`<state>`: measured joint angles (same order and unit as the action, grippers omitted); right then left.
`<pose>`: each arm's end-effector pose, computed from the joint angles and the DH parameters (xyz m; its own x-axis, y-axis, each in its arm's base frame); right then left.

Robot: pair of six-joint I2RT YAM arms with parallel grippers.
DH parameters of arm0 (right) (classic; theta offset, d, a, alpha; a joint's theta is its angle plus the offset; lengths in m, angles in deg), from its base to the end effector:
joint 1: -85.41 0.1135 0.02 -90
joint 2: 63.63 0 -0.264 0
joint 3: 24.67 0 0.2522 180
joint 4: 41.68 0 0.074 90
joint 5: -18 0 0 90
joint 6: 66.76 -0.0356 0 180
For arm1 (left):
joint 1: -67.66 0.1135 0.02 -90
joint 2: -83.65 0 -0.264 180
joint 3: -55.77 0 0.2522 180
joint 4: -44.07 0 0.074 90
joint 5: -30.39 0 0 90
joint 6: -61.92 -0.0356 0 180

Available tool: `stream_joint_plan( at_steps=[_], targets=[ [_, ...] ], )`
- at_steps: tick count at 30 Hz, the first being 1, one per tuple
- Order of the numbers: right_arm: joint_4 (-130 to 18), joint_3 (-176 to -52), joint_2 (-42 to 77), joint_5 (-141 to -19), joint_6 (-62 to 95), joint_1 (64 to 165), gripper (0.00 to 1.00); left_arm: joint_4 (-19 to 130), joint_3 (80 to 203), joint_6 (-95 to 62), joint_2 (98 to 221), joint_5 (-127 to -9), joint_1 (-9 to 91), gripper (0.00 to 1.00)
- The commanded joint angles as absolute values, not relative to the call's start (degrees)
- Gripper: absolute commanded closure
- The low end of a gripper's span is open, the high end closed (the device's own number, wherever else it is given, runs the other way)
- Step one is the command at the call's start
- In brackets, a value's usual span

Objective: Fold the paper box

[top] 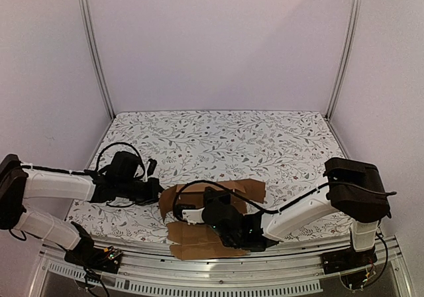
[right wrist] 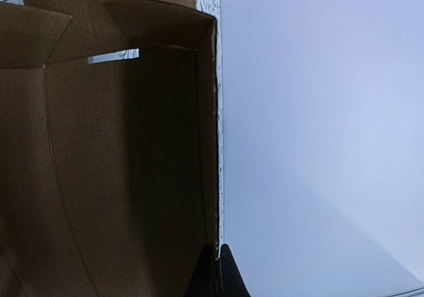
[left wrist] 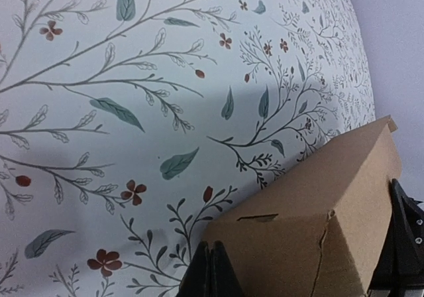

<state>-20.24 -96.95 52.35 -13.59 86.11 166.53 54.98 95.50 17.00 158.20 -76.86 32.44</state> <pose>0.0923 0.3942 0.1415 0.3256 -0.9358 -0.1349 -0.2326 0.0590 -0.9708 0.1835 -0.1425 0.1466 -0.9228 -0.1763 -0.3425 0.0941 0.7590 -0.6442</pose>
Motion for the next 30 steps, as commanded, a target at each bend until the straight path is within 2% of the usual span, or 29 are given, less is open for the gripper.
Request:
stream_joint_plan(
  at_steps=[1,24,30],
  targets=[
    [-18.9,-97.5,51.6,-13.3,86.3,167.2,1.0,53.5,93.5,18.3,155.9,-77.0,30.1,1.0],
    [-18.7,-96.7,51.2,-11.6,84.8,169.0,1.0,55.2,90.9,21.4,149.3,-68.9,20.9,1.0],
    [-19.0,-96.0,50.2,-11.4,84.6,169.3,1.0,50.6,88.6,19.0,148.8,-68.2,18.5,0.91]
  ],
)
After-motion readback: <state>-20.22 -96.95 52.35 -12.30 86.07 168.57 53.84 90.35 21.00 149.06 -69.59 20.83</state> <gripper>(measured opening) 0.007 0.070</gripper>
